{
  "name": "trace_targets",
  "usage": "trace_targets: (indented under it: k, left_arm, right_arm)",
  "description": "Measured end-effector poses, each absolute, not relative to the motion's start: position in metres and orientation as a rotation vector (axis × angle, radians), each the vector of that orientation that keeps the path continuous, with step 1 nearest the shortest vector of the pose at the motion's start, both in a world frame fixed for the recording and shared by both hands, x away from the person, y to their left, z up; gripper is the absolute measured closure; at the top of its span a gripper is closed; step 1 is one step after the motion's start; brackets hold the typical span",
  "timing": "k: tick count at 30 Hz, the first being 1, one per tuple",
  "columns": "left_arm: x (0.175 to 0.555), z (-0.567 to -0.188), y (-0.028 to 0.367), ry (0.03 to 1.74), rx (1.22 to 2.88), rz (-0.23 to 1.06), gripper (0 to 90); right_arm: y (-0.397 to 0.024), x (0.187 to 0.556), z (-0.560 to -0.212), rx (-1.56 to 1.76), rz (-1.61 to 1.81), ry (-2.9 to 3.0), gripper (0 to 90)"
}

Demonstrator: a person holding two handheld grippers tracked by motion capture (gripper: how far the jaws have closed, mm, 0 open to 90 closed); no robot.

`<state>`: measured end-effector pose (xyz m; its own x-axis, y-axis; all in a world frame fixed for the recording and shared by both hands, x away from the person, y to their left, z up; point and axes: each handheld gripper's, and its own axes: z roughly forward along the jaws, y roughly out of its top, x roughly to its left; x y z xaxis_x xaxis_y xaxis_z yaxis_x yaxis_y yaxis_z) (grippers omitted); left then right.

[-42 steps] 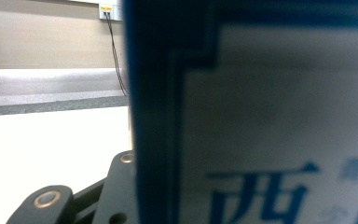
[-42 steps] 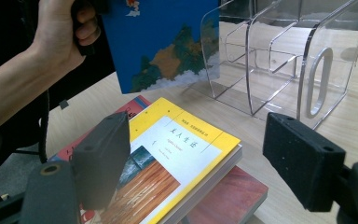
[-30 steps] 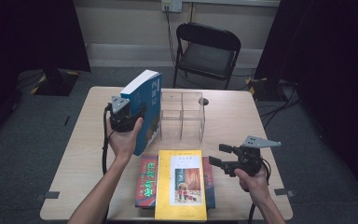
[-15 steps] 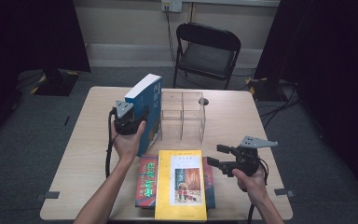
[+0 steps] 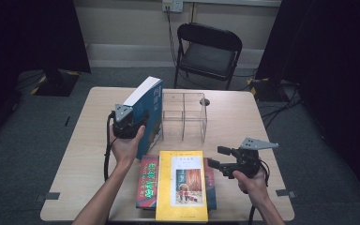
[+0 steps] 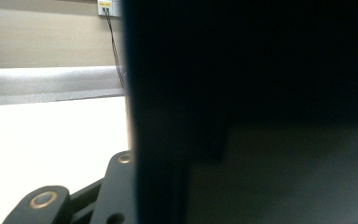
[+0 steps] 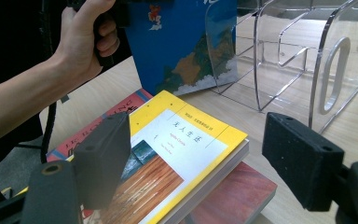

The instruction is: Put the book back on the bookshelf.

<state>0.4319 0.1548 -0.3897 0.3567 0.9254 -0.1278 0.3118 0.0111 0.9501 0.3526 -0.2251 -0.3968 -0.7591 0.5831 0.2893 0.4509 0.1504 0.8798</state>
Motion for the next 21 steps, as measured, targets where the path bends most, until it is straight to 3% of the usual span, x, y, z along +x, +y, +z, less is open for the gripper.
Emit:
trace_targets:
  k: [11, 21]
  left_arm:
    - [0.413, -0.366, 0.163, 1.112, 1.520, 0.696, 55.0]
    - [0.407, -0.346, 0.166, 1.083, 1.627, 0.680, 53.4]
  right_arm:
    - [-0.223, 0.351, -0.396, 1.023, 1.676, 2.292, 23.7]
    - [-0.222, 0.352, -0.400, 1.033, 1.648, 2.297, 23.8]
